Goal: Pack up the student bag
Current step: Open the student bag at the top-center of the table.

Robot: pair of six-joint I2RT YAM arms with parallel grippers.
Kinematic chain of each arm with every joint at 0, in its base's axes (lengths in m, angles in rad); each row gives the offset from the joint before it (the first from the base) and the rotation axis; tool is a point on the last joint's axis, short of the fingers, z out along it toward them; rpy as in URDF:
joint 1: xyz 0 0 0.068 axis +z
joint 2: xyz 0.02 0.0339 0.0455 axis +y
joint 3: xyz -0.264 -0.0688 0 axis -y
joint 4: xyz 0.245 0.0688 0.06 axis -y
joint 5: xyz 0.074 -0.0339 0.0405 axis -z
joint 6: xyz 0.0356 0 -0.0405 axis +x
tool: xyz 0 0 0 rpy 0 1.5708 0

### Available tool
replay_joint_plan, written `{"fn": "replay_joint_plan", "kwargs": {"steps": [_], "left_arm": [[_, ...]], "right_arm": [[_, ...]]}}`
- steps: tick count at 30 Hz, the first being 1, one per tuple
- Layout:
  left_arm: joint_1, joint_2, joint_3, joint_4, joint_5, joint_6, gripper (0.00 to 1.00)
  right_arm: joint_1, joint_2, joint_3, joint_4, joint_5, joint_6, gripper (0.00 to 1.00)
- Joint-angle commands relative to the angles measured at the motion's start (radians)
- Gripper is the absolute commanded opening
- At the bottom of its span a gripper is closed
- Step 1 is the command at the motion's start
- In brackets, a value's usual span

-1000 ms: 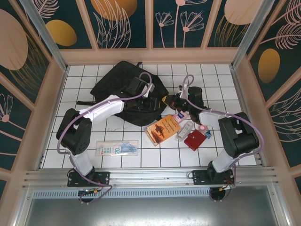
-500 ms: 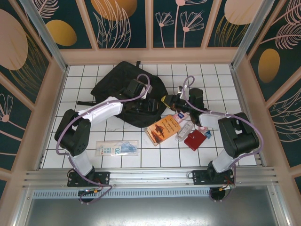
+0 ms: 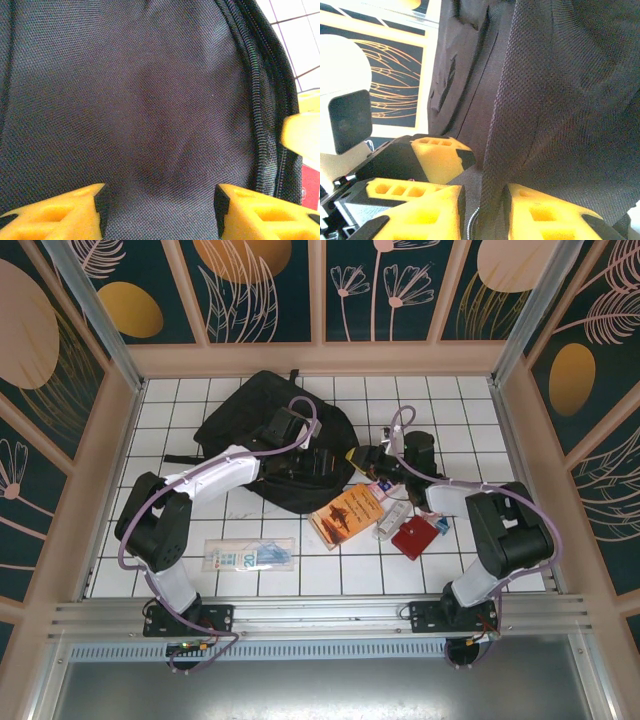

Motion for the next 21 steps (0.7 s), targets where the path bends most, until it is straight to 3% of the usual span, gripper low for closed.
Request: {"fn": "replay_joint_plan", "kwargs": {"steps": [1,6,12,15,21], "left_arm": [[0.004,-0.013,0.004,-0.006,-0.013,-0.001,0.59],[0.003,-0.008,0.012,-0.008,-0.01,-0.002,0.59],[0.004,-0.011,0.019,-0.01,-0.01,-0.006,0.59],[0.004,-0.012,0.025,-0.011,-0.014,-0.008,0.59],[0.005,0.034,0.062,-0.002,0.025,-0.03,0.63]], "right_arm": [[-0.006,-0.044,-0.016,0.086,-0.031,-0.014,0.32],[-0.007,-0.035,-0.017,0.076,-0.034,-0.026,0.26],[-0.008,0.011,-0.031,0.091,-0.031,-0.022,0.12],[-0.011,0.024,-0.034,0.081,-0.025,-0.031,0.0],[-0.011,0.037,-0.043,0.079,-0.022,-0.037,0.0]]}}
